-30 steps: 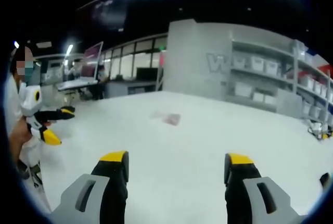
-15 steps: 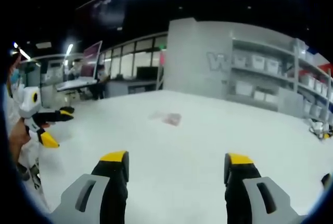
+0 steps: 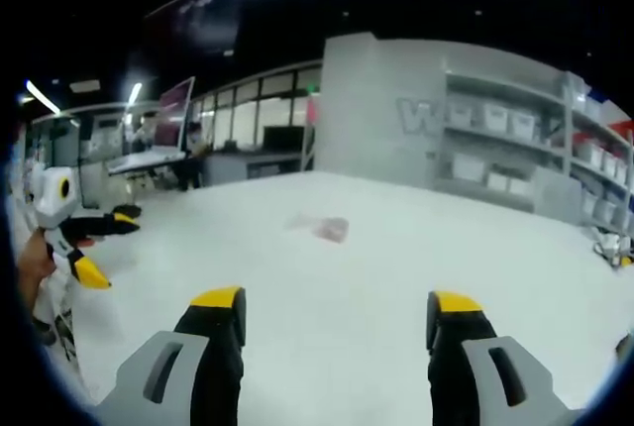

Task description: Open the resealable bag by pulling the two sides of the seal apart until the entire bag opening is separated and visibly accessible.

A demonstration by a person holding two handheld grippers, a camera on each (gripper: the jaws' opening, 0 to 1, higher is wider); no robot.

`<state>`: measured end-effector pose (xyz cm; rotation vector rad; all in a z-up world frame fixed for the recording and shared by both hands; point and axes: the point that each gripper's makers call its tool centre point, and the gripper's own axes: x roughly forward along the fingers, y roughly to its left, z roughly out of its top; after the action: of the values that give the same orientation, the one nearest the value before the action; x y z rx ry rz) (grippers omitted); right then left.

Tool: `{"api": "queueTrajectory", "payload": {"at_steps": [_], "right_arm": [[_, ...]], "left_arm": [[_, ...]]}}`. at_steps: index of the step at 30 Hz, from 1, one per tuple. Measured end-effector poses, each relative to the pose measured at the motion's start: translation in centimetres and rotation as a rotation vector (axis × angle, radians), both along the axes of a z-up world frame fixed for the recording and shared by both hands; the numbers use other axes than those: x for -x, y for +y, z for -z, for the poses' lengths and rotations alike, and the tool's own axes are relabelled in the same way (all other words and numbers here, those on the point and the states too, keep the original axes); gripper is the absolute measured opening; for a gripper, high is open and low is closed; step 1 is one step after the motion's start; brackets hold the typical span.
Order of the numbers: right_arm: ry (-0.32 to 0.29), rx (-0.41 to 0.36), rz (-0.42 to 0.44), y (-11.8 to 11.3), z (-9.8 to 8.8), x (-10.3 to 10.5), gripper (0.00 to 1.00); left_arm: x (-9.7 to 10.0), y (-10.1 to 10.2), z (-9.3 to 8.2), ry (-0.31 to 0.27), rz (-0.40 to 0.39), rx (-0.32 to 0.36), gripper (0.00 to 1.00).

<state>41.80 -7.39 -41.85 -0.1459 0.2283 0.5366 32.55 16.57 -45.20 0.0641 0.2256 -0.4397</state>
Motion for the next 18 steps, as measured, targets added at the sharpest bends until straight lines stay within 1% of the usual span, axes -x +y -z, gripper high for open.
{"api": "queueTrajectory", "payload": {"at_steps": [18], "right_arm": [[0.015,0.01,-0.005,0.19,0.4,-0.98,0.74]], "left_arm": [[-0.25,-0.92,0.1,0.01,0.021,-0.014,0.86]]}}
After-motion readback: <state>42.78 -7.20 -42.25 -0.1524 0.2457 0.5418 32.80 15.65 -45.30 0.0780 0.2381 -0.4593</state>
